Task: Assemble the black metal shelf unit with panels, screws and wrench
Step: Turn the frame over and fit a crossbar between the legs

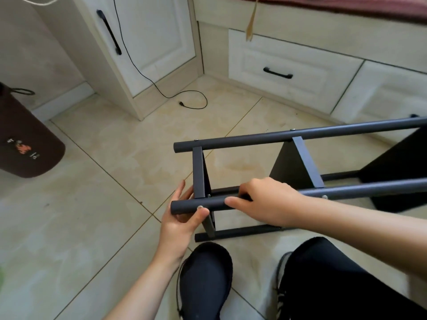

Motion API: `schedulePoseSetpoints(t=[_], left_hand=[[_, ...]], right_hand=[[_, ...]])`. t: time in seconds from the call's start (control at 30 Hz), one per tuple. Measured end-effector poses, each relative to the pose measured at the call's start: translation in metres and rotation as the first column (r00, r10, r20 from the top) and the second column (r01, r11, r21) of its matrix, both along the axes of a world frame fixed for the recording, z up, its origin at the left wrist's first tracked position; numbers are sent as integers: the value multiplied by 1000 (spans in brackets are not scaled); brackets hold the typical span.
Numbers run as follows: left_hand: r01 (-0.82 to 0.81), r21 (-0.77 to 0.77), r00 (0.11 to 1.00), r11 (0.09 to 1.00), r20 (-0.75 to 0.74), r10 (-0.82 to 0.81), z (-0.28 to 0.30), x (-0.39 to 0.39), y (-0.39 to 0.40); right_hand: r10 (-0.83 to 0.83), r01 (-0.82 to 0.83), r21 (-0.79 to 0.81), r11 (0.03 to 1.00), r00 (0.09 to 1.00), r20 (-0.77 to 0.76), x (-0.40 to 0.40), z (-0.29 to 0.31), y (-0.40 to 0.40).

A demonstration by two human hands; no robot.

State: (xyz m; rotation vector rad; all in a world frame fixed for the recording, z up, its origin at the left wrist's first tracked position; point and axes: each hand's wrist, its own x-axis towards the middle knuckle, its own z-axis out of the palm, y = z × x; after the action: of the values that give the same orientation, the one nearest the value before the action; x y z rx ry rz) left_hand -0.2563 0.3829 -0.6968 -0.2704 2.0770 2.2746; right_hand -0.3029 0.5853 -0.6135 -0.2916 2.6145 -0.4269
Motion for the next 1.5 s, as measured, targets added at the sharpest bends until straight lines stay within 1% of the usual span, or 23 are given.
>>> schedulePoseSetpoints(t=[0.03,0.1,0.13,0.27,0.37,0.43,0.53,0.6,0.77,0.87,0.97,1.1,1.2,1.33,1.37,1.43,1.5], left_hand=[[34,-19,999,999,3,-34,-4,-1,0],[109,-121,994,987,17,-108,-12,-1,2],[121,-175,993,977,34,-117,-18,-3,4],[17,-336,997,942,72,8,-30,-8,17],[-40,-428,994,903,75,80,-26,-11,25],[-37,-437,992,899,91,85,-16,-13,26],[-5,-449,990,894,124,68,1,-15,25],[-8,-453,990,891,119,69,14,-15,24],[-56,-435,997,898,18,71,58,-17,17],[-109,-459,993,882,-96,73,96,-18,15],[-169,-492,972,854,-226,61,142,-18,13],[-231,-513,921,827,-389,16,208,-18,13],[-228,-565,872,793,-480,-91,254,-13,16],[-230,-628,804,744,-554,-218,299,-6,29],[-241,-650,791,720,-562,-243,307,-6,33],[-299,-714,770,633,-572,-282,318,-6,43],[-362,-744,751,562,-590,-297,326,-4,58]], right_hand=[[2,-2,-23,1000,1000,5,-1,-2,2],[-1,3,-91,996,999,33,-4,-2,7],[5,0,-119,993,999,41,-5,-1,10],[28,-36,-131,991,998,-58,1,-6,11],[-56,46,-165,985,997,-54,1,-4,7],[-95,85,-182,980,994,-49,-4,-1,6],[-114,98,-187,977,991,-75,-7,4,3],[-122,100,-201,975,987,-102,-7,11,2],[-200,150,-293,944,969,-149,-4,45,-6],[-275,194,-382,904,946,-171,-2,76,-8],[-346,215,-521,826,923,-167,2,111,-6],[-427,221,-692,687,893,-139,7,158,-4],[-488,241,-795,556,870,-77,11,187,2],[-503,261,-895,362,863,48,24,212,13],[-508,263,-914,309,858,75,29,214,16],[-519,259,-943,211,847,117,38,215,24],[-529,248,-956,159,838,129,48,211,36]])
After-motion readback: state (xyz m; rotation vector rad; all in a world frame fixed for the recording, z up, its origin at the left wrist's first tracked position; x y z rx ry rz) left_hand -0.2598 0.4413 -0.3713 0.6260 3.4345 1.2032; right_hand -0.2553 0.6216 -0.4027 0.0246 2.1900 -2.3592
